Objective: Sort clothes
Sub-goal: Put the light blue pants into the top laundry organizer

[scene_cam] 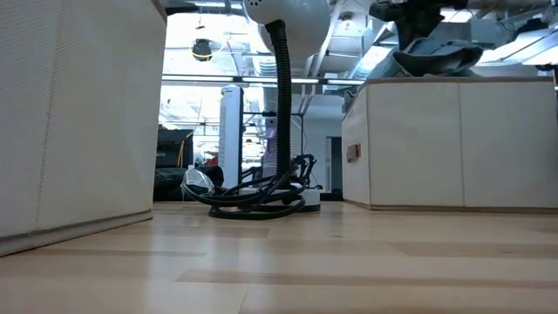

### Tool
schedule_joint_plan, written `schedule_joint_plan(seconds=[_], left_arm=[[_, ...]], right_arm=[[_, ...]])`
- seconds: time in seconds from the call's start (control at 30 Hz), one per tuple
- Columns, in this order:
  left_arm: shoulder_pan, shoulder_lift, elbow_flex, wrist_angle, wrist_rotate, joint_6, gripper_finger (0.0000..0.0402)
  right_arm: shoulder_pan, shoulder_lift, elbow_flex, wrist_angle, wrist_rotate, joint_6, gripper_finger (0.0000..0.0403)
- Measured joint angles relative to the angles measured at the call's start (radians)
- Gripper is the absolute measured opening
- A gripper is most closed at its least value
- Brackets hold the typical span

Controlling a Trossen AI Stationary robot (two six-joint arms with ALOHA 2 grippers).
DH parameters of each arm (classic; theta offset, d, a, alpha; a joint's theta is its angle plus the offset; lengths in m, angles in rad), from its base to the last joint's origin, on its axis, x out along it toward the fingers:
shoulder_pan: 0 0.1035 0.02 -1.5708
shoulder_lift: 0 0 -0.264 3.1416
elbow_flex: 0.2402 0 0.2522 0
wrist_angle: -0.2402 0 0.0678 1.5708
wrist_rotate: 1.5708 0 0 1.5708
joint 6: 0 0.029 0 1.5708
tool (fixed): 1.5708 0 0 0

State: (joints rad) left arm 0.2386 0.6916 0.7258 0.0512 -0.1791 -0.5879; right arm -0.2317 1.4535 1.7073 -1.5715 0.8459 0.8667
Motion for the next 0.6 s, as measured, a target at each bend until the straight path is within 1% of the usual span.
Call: schedule_joint_plan(seconds=[0.17, 0.3, 0.5, 0.6], left_arm=[[0.031, 0.059, 0.097, -0.058, 0.019, 0.084, 0.0061], [0.074, 0.078, 0.151, -0.094, 0.026, 0.079, 0.0061], [0.117, 0.082, 0.216, -0.216, 0.062, 0.067, 0.0061], [0.118, 0.080, 0.217, -0.228, 0.066, 0.066, 0.0061]], right_arm=[[-0.003, -0.017, 0.000, 0.001, -0.011, 0.000, 0.0174], [-0.028, -0.056, 0.000, 0.001, -0.012, 0.000, 0.0195], [-0.076, -0.138, 0.001, 0.003, -0.058, 0.056, 0.0196], [-0.054, -0.178, 0.001, 0.042, -0.063, 0.083, 0.0187]])
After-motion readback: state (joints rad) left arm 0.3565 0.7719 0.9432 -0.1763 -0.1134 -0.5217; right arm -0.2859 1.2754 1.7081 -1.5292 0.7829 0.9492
